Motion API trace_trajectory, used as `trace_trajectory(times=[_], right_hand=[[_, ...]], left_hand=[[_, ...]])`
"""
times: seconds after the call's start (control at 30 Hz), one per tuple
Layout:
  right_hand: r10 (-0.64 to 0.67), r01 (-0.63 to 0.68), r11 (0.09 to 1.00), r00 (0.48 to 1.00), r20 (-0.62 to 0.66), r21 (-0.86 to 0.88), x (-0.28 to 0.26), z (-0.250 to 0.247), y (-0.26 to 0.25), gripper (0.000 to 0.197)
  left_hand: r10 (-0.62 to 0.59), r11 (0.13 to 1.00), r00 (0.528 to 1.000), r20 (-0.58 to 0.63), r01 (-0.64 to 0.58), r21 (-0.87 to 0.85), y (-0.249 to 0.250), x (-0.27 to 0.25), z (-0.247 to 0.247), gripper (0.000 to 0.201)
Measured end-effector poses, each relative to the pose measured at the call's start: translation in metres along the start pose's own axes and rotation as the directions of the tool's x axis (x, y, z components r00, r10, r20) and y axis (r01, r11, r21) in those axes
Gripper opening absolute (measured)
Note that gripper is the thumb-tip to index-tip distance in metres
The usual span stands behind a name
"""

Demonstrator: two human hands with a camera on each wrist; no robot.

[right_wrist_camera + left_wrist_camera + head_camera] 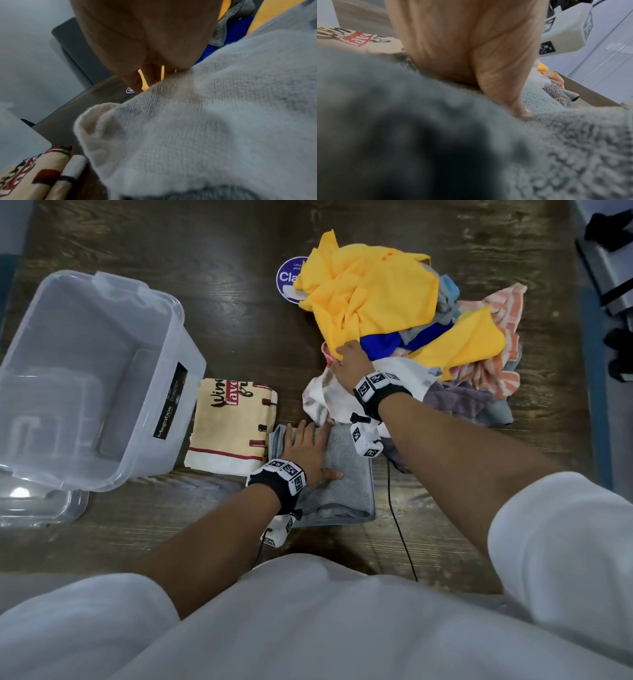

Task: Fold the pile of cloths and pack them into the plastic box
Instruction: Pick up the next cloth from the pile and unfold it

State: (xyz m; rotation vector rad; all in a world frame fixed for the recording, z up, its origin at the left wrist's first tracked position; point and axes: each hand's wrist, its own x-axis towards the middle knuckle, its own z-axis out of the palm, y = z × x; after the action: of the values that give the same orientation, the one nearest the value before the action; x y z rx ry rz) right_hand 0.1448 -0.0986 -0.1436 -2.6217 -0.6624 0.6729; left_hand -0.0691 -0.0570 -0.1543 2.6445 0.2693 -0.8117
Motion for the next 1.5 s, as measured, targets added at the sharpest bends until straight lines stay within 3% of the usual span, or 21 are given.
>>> trace_trajectory(times=[0.2, 0.33, 0.4, 0.47, 0.53, 0.6, 0.7, 0.77, 0.8, 0.87, 0.97, 1.03, 1.1, 1.17, 1.33, 1.43, 1.5], right_hand=[[-0.077, 0.111, 0.983, 0.972, -0.221, 0.144, -0.020, -0.043, -0.006, 0.026], [-0.128, 0.225, 0.954, 0.903, -0.410, 0.198, -0.039, -0.103, -0.033, 0.019], [-0.178, 0.316, 0.928, 0.842, -0.509, 0.198, -0.052, -0.136, -0.049, 0.018], [-0.231, 0.402, 0.897, 0.780, -0.582, 0.183, -0.067, -0.168, -0.064, 0.018], [-0.279, 0.469, 0.870, 0.723, -0.632, 0.152, -0.087, -0.196, -0.080, 0.024], [-0.334, 0.534, 0.837, 0.673, -0.659, 0.121, -0.110, -0.220, -0.096, 0.031], [-0.403, 0.603, 0.795, 0.612, -0.681, 0.071, -0.149, -0.253, -0.122, 0.031], [-0.456, 0.666, 0.745, 0.552, -0.698, 0.040, -0.174, -0.272, -0.136, 0.029], [-0.482, 0.701, 0.713, 0.523, -0.703, 0.032, -0.186, -0.281, -0.142, 0.030], [-0.514, 0.743, 0.669, 0.472, -0.717, 0.010, -0.207, -0.293, -0.149, 0.030], [-0.513, 0.761, 0.649, 0.420, -0.748, -0.018, -0.229, -0.304, -0.155, 0.031], [-0.492, 0.759, 0.651, 0.423, -0.761, 0.000, -0.240, -0.305, -0.153, 0.033], [-0.460, 0.745, 0.665, 0.467, -0.755, 0.055, -0.247, -0.302, -0.149, 0.033], [-0.442, 0.731, 0.675, 0.508, -0.739, 0.099, -0.253, -0.292, -0.145, 0.033], [-0.419, 0.755, 0.624, 0.541, -0.729, 0.202, -0.260, -0.264, -0.135, 0.035], [-0.389, 0.742, 0.562, 0.627, -0.675, 0.365, -0.265, -0.254, -0.128, 0.029], [-0.379, 0.705, 0.606, 0.664, -0.645, 0.369, -0.265, -0.251, -0.125, 0.029]], left_hand=[[0.010, 1.000, 1.000, -0.025, -0.011, -0.022, 0.002, -0.005, -0.003, 0.119], [0.016, 0.999, 0.999, -0.030, -0.018, -0.034, 0.003, -0.012, -0.018, 0.121], [-0.005, 0.997, 0.998, -0.057, 0.000, -0.081, 0.005, -0.019, -0.037, 0.109], [0.000, 0.980, 0.986, -0.168, -0.034, -0.197, 0.002, -0.020, -0.065, 0.071], [0.007, 0.955, 0.935, -0.355, -0.112, -0.275, 0.003, -0.023, -0.102, 0.037], [-0.029, 0.928, 0.821, -0.570, -0.190, -0.322, 0.012, -0.032, -0.146, 0.024], [-0.127, 0.730, 0.635, -0.762, -0.460, -0.505, 0.043, -0.061, -0.221, 0.037], [-0.130, 0.659, 0.554, -0.822, -0.571, -0.489, 0.063, -0.083, -0.265, 0.049], [-0.102, 0.629, 0.532, -0.841, -0.620, -0.469, 0.070, -0.094, -0.283, 0.050], [-0.028, 0.538, 0.548, -0.836, -0.696, -0.475, 0.085, -0.121, -0.308, 0.041], [0.048, 0.559, 0.567, -0.822, -0.697, -0.449, 0.094, -0.148, -0.319, 0.027], [0.081, 0.521, 0.557, -0.826, -0.731, -0.442, 0.094, -0.158, -0.313, 0.030], [0.097, 0.426, 0.561, -0.822, -0.770, -0.475, 0.094, -0.168, -0.308, 0.025], [0.097, 0.387, 0.576, -0.811, -0.773, -0.503, 0.096, -0.177, -0.306, 0.027], [0.138, 0.476, 0.518, -0.844, -0.782, -0.402, 0.093, -0.192, -0.302, 0.027], [0.179, 0.532, 0.531, -0.828, -0.760, -0.373, 0.082, -0.188, -0.297, 0.032], [0.198, 0.570, 0.555, -0.808, -0.736, -0.366, 0.077, -0.184, -0.294, 0.032]])
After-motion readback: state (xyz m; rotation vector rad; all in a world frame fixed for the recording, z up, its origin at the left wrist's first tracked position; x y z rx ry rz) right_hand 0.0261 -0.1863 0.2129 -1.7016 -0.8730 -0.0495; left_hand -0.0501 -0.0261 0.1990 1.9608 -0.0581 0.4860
